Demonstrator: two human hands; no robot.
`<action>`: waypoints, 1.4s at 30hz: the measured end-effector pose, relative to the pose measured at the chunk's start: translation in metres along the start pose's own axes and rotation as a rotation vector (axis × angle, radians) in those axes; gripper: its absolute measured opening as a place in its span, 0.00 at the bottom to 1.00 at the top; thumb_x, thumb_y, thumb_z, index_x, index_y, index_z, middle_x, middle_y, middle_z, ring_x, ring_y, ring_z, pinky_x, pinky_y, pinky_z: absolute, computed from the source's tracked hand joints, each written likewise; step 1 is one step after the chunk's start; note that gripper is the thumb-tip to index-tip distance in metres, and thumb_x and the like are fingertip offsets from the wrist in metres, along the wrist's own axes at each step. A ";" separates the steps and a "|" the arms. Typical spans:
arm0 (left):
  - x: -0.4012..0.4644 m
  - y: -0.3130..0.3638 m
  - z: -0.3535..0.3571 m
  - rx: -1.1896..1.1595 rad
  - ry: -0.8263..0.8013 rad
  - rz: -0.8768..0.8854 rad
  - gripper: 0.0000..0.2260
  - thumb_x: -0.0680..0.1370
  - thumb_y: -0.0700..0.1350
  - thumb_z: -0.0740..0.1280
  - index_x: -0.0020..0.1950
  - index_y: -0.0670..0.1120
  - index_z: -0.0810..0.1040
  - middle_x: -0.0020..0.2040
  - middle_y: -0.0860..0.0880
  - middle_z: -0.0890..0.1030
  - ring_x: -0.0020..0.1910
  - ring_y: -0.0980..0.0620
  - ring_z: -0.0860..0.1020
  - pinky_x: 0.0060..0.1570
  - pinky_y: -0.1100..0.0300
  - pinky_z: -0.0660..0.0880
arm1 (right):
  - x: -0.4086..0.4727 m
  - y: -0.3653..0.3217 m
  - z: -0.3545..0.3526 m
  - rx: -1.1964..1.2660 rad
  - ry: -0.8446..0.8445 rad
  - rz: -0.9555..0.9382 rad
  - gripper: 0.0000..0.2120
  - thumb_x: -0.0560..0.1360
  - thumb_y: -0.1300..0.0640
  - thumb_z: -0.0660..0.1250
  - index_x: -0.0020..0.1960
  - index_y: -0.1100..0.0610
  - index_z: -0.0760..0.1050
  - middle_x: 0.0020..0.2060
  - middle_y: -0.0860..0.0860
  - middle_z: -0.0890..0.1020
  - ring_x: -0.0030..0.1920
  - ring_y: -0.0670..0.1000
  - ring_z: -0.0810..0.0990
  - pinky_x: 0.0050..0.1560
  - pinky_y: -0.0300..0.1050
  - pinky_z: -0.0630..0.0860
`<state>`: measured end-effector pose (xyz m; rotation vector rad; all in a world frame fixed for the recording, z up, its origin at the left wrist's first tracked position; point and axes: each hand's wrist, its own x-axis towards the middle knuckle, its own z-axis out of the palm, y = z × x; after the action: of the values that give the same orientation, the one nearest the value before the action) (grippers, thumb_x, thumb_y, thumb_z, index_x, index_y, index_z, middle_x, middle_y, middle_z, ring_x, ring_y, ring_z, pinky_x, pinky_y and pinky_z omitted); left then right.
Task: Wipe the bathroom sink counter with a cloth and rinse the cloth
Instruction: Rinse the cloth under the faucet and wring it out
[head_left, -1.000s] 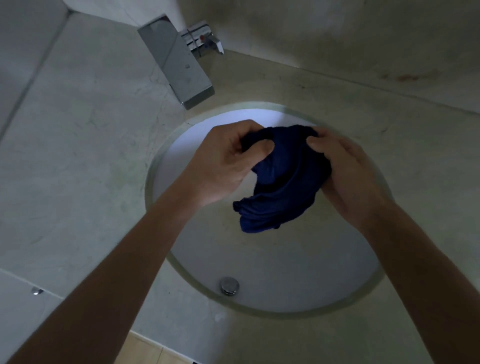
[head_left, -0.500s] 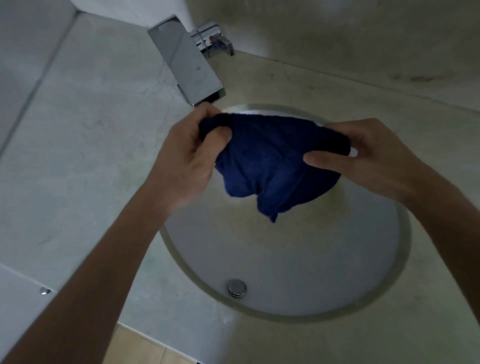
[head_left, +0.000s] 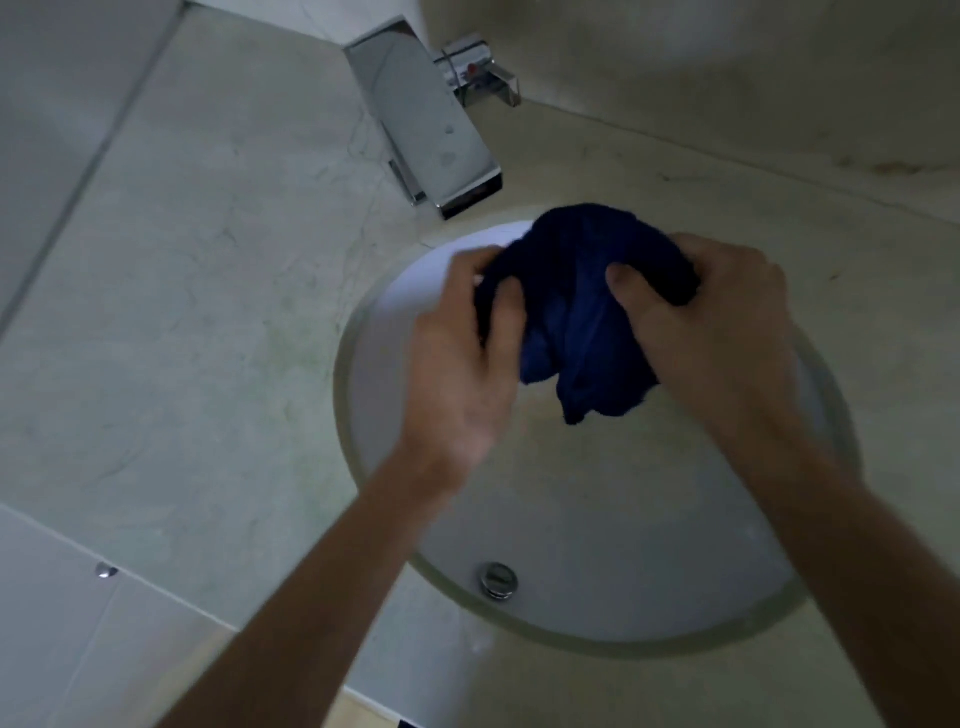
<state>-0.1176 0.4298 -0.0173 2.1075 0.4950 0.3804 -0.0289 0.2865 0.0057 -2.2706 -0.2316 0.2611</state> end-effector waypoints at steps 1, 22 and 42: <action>-0.007 0.001 0.011 -0.054 -0.039 -0.012 0.10 0.85 0.46 0.60 0.64 0.44 0.74 0.38 0.57 0.81 0.36 0.62 0.81 0.34 0.67 0.75 | -0.009 -0.007 0.008 0.043 -0.014 0.033 0.09 0.79 0.49 0.67 0.42 0.51 0.80 0.29 0.42 0.81 0.31 0.42 0.81 0.27 0.36 0.71; 0.049 -0.069 -0.085 -1.033 -0.125 -0.767 0.16 0.70 0.41 0.62 0.56 0.39 0.78 0.54 0.42 0.81 0.55 0.42 0.79 0.56 0.48 0.73 | 0.037 0.009 0.055 0.570 -0.831 0.176 0.20 0.69 0.53 0.76 0.59 0.58 0.80 0.49 0.52 0.86 0.47 0.51 0.86 0.44 0.44 0.81; 0.098 -0.068 -0.052 0.639 0.093 -0.401 0.19 0.78 0.59 0.69 0.57 0.45 0.71 0.55 0.46 0.77 0.52 0.42 0.78 0.42 0.52 0.68 | 0.046 -0.043 0.123 0.090 -0.190 0.295 0.14 0.67 0.45 0.77 0.45 0.47 0.75 0.40 0.43 0.79 0.36 0.39 0.75 0.33 0.31 0.68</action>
<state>-0.0690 0.5486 -0.0381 2.5157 1.1951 0.0868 -0.0204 0.4144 -0.0460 -2.1871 0.0192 0.6303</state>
